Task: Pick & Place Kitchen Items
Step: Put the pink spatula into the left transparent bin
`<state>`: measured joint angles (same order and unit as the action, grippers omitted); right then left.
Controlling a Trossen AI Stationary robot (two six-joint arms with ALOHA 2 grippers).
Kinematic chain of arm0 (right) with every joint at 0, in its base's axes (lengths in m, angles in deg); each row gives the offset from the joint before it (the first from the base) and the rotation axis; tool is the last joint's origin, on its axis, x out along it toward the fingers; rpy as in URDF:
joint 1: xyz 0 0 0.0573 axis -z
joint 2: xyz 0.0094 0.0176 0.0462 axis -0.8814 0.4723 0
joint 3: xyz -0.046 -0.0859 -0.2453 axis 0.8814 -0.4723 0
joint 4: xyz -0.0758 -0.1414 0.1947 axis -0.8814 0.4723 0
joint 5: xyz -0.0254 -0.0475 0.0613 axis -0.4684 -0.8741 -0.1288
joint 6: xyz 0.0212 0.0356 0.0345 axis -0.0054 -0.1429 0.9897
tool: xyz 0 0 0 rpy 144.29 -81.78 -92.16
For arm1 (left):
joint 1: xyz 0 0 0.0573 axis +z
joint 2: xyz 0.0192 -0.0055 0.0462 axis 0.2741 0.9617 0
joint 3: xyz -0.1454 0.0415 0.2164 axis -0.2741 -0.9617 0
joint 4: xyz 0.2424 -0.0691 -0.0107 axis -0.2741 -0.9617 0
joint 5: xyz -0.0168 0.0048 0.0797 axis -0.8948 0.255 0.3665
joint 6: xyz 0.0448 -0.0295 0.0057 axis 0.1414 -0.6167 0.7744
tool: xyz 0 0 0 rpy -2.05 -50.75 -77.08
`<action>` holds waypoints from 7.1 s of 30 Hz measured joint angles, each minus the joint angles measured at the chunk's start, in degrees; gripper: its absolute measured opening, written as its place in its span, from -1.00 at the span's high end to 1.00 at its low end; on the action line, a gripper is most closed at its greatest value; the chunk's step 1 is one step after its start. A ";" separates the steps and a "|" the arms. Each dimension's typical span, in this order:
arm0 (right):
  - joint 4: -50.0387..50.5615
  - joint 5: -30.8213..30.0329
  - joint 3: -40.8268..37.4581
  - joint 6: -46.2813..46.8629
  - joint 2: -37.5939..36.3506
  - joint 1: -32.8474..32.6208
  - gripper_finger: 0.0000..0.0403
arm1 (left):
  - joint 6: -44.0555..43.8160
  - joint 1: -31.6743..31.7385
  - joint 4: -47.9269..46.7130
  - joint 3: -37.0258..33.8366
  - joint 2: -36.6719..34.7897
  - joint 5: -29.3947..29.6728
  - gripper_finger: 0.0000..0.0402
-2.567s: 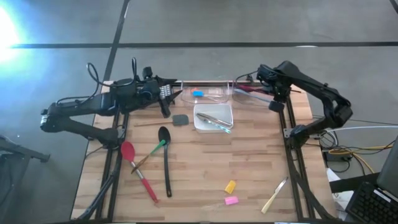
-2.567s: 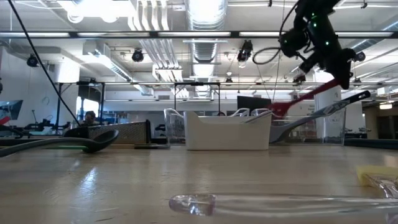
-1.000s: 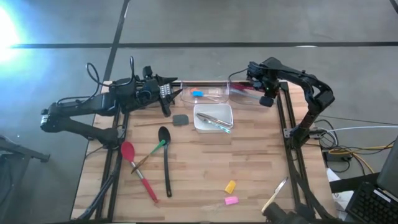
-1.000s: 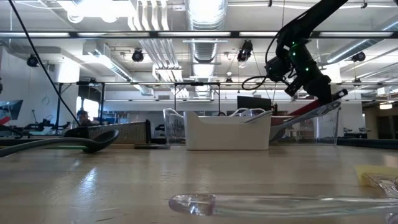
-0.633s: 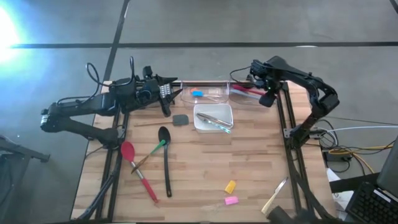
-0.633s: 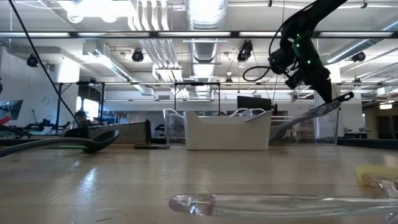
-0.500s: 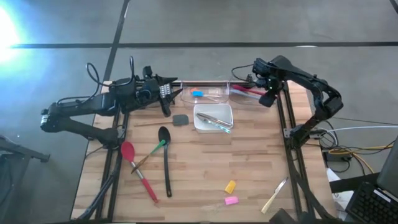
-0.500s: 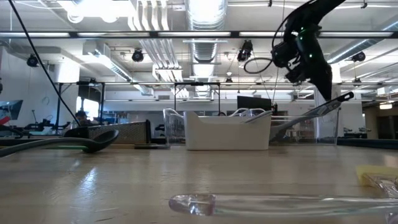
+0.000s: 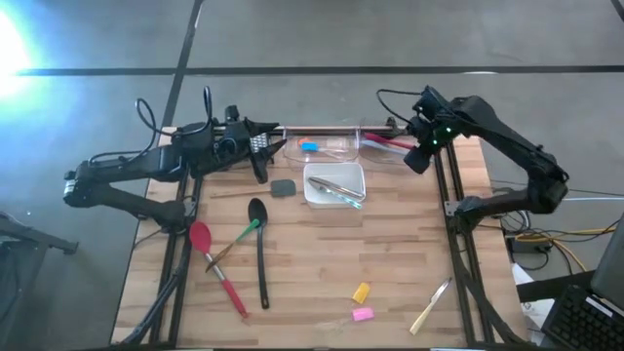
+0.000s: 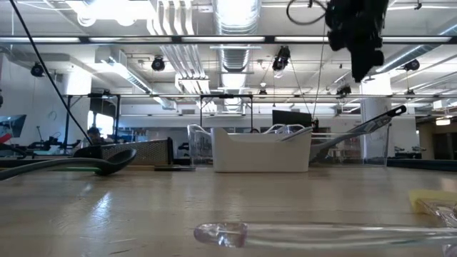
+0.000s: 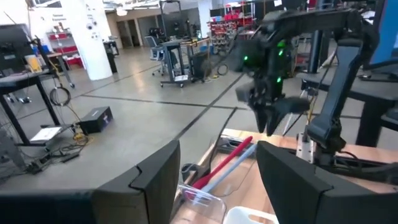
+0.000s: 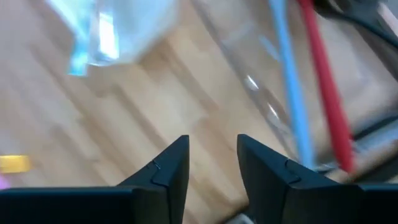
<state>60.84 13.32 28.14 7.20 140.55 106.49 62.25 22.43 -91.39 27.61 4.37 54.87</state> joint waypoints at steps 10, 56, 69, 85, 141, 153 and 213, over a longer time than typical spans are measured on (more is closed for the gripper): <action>-10.87 4.45 -0.15 13.15 -9.31 -20.68 0.50 | -5.85 -0.04 -7.17 -0.10 0.04 -13.47 -0.09; -42.85 -21.57 13.40 36.92 40.73 -82.68 0.79 | -13.30 -2.47 -26.12 -0.22 1.97 -16.26 -0.09; -40.30 -16.15 24.63 36.79 54.09 -82.70 0.74 | -13.02 -2.48 -26.36 -0.22 1.99 -16.26 -0.09; -37.92 -16.14 25.26 38.59 57.41 -81.74 0.24 | -12.94 -2.51 -26.36 -0.22 1.99 -16.28 -0.09; -42.69 -61.76 10.10 33.45 30.68 -83.18 0.96 | -13.37 -2.54 -25.64 -0.51 2.28 -16.26 -0.09; -93.90 -56.54 -16.81 3.05 6.71 -78.10 0.96 | -9.74 -2.58 -4.25 -9.94 5.11 -17.73 -0.09; -120.20 -35.37 -27.19 -10.97 -2.30 -64.36 0.96 | -5.24 -3.34 46.49 6.97 37.74 -48.46 0.91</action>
<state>-59.36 -22.05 0.95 -3.77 138.24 42.13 57.01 19.09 -44.89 34.58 42.11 6.40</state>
